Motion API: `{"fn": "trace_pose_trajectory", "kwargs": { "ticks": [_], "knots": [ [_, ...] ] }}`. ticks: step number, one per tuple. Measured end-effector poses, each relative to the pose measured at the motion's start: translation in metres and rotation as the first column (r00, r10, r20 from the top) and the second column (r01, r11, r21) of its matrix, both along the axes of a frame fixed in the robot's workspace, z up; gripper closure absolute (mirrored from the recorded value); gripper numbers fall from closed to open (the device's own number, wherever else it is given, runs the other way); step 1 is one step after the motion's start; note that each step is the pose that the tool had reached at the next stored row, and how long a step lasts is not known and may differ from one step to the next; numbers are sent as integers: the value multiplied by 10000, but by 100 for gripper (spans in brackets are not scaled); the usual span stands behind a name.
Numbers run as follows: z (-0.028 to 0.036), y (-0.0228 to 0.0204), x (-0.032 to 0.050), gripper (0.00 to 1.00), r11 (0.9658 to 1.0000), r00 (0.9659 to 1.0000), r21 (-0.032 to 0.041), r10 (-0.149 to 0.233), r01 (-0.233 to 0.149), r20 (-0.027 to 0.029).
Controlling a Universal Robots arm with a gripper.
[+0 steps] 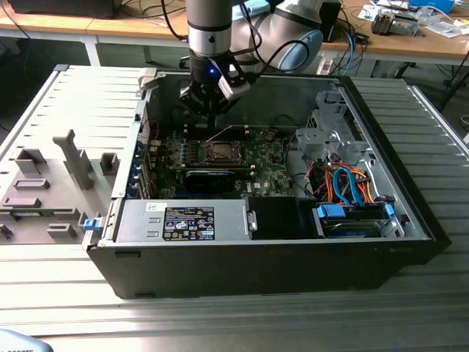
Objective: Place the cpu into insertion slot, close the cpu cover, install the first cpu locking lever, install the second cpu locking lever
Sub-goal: 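Install the first cpu locking lever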
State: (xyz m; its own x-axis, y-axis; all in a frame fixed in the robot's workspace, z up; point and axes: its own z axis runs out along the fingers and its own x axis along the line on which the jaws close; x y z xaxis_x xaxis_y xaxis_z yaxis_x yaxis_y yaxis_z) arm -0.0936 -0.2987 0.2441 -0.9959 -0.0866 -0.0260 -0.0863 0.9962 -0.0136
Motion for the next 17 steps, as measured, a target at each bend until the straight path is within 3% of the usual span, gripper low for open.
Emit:
{"fn": "trace_pose_trajectory", "kwargs": {
  "ticks": [17],
  "knots": [
    [-55, 5, 17, 89, 10000, 10000, 1, 0, 0, 0]
  ]
}}
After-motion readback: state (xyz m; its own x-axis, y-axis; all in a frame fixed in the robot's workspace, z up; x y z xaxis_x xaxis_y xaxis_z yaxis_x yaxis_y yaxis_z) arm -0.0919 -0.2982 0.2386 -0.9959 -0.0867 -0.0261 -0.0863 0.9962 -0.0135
